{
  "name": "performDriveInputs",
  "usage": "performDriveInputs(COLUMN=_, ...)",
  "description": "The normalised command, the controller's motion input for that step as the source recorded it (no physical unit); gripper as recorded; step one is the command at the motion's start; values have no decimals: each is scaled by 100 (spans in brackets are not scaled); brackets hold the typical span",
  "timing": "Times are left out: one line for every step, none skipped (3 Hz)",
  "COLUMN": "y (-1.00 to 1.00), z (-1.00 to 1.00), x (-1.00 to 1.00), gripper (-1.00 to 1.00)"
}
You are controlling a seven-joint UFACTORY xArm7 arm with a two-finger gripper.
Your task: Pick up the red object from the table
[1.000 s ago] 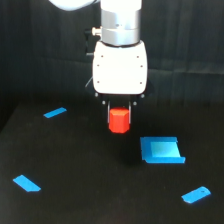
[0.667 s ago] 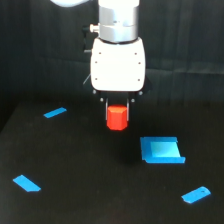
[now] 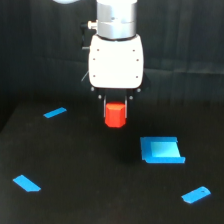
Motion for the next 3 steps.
performDriveInputs(y=-1, z=3, x=7, gripper=-89)
performDriveInputs(y=-13, z=4, x=3, gripper=-98)
performDriveInputs(y=-2, z=15, x=5, gripper=-90)
